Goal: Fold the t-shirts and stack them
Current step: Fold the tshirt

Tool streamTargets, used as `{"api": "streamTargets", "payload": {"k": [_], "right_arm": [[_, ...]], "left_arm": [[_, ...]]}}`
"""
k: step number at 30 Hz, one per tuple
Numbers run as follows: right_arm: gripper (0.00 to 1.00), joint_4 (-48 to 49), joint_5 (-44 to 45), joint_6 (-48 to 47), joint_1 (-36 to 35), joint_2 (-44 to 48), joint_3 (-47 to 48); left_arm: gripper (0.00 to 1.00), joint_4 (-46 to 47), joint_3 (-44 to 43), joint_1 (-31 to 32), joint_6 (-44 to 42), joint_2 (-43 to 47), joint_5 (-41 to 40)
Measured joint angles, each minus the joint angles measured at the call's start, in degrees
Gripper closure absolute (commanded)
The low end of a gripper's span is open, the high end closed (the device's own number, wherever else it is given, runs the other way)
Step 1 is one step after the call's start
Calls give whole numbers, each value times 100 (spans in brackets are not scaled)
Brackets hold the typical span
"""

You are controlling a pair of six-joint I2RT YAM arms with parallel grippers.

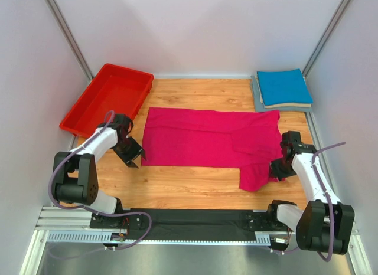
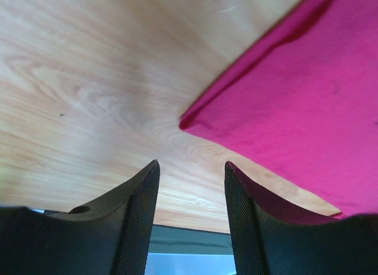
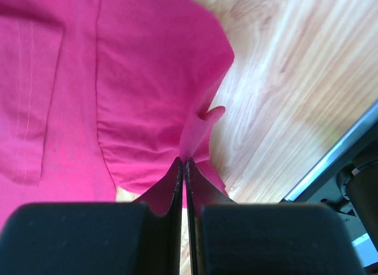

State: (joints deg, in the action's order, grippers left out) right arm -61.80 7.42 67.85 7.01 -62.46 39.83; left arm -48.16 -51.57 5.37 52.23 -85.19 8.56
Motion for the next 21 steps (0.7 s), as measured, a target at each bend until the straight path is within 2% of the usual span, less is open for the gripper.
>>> {"api": "streamTargets", "payload": {"k": [6,11,21], "right_arm": [[100,142,-208,-105,-87,-151,83],[100,275,-313,-319,-90,-328,291],[100,295,-404,-627,-87,-376,496]], "left_arm": [[44,-11,256,98,560,-50,-50],[49,76,221,286,933,-227,-107],[52,35,37,433,1259,-474,-380]]}}
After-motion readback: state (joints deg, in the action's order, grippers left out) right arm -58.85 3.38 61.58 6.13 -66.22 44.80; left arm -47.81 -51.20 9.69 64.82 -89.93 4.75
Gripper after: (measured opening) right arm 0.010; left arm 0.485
